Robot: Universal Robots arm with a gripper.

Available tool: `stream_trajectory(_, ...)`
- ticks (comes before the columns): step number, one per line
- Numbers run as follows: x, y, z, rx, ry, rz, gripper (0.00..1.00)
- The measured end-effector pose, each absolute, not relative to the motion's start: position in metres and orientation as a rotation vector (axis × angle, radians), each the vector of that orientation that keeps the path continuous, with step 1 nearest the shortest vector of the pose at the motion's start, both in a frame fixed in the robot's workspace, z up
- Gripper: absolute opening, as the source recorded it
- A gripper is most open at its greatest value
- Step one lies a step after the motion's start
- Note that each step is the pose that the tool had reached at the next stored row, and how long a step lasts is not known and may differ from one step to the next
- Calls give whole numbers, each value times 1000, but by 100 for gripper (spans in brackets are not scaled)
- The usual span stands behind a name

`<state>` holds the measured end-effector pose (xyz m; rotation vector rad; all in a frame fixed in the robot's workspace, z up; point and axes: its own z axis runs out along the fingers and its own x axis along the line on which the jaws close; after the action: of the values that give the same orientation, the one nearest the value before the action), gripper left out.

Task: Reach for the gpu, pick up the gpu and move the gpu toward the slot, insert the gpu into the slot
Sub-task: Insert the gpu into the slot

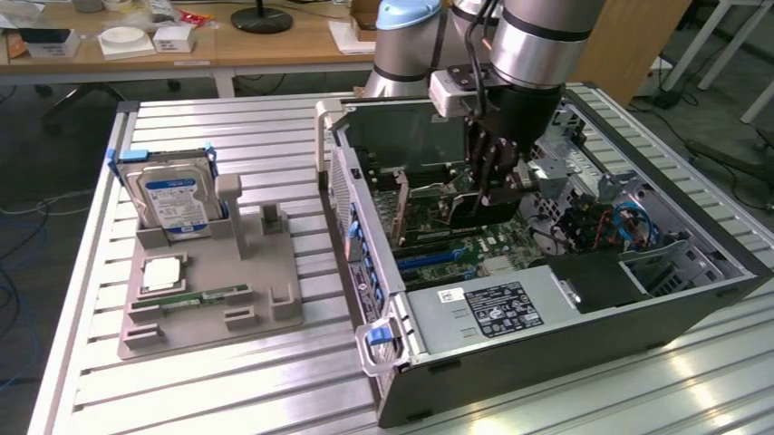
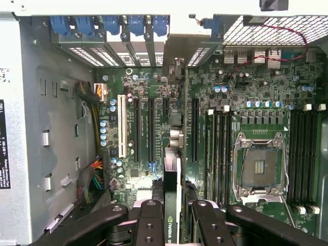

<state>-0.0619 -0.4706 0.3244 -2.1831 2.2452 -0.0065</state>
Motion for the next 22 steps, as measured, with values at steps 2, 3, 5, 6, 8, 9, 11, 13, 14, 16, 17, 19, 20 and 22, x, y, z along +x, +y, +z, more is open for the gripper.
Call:
stream_trajectory(2, -62, -471, 324, -2183, 2245, -6, 26)
stream_trajectory(3, -62, -471, 324, -2183, 2245, -6, 26)
stream_trajectory(5, -62, -471, 324, -2183, 2245, -6, 26)
stream_trajectory(6, -62, -471, 324, -2183, 2245, -6, 26)
stream_trajectory(8, -62, -471, 324, -2183, 2245, -6, 26)
stream_trajectory(9, -62, -471, 324, -2183, 2245, -7, 26)
stream_trajectory(11, -62, -471, 324, -2183, 2245, -7, 26)
stream_trajectory(13, -62, -471, 324, -2183, 2245, -6, 26)
stream_trajectory(14, -62, -471, 324, -2183, 2245, -6, 26)
stream_trajectory(16, -62, -470, 324, -2182, 2245, -5, 26)
stream_trajectory(17, -62, -468, 323, -2182, 2245, -5, 26)
stream_trajectory(19, -62, -462, 321, -2182, 2244, -4, 26)
stream_trajectory(20, -62, -461, 320, -2182, 2244, -4, 26)
stream_trajectory(22, -62, -462, 320, -2182, 2244, -4, 26)
